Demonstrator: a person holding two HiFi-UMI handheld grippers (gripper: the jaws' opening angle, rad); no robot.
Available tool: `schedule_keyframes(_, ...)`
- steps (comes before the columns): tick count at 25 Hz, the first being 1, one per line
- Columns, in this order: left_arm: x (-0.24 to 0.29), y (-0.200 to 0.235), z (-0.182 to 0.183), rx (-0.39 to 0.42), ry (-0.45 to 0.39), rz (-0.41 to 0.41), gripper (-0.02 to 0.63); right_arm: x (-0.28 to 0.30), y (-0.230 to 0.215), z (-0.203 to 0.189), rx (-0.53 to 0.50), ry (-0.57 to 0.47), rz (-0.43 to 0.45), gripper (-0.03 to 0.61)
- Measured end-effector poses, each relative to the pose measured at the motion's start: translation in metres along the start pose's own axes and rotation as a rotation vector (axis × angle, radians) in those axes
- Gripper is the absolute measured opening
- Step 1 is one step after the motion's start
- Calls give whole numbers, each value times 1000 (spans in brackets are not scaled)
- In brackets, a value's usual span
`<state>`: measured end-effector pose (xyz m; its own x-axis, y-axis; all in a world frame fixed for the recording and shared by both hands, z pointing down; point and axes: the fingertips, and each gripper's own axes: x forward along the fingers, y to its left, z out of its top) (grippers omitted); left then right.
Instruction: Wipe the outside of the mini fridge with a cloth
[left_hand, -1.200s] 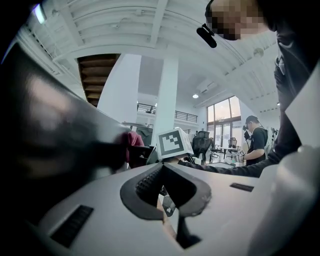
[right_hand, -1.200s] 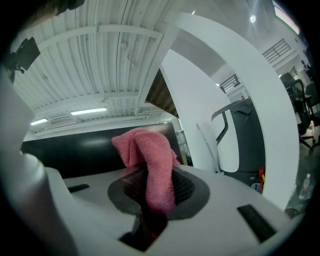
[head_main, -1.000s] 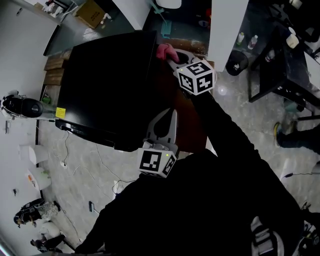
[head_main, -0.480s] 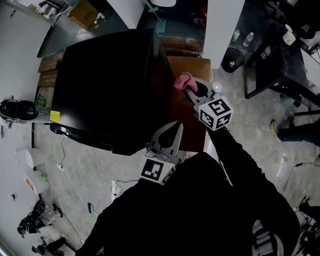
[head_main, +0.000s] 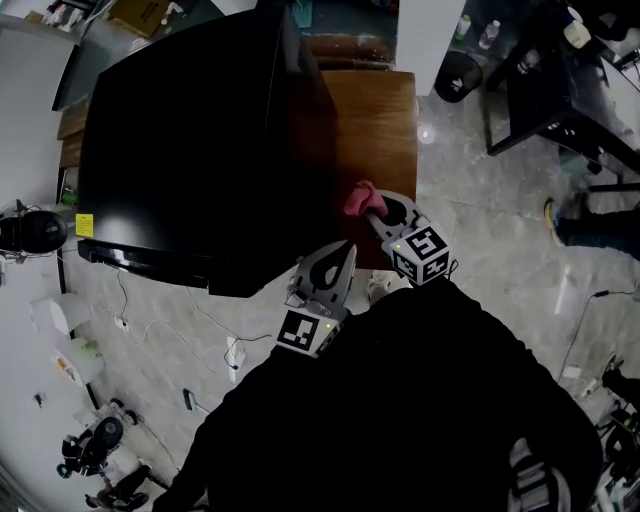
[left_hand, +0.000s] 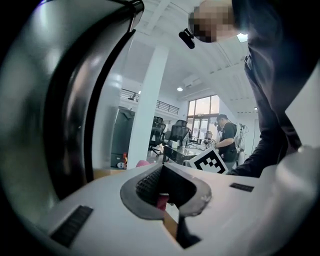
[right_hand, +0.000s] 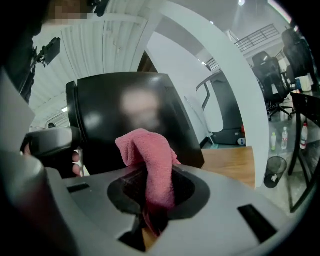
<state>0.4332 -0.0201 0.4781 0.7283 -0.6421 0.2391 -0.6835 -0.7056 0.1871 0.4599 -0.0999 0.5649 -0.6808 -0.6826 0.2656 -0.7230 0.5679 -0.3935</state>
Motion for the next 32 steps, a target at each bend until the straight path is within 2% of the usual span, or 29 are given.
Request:
schedule_keyframes(9,-32,12,-56,-40,62,39,6,21,46,-80,11,104,95,78)
schedule_keyframes(16,-41,31,-89,-64,70,105,6,39,63,-117,17,128,146,78)
schedule_keyframes(22,-42,36,-106,-81,85,123,6,55,70,-135,19,144,172,78)
schedule_keyframes(26,-35,39,-101,-97,86,146,6,64,71,-130,27,111,172,77)
schedule_keyframes(32,-18,29,-97,-72,88,130,6,69,59,-130,48,93,164,78)
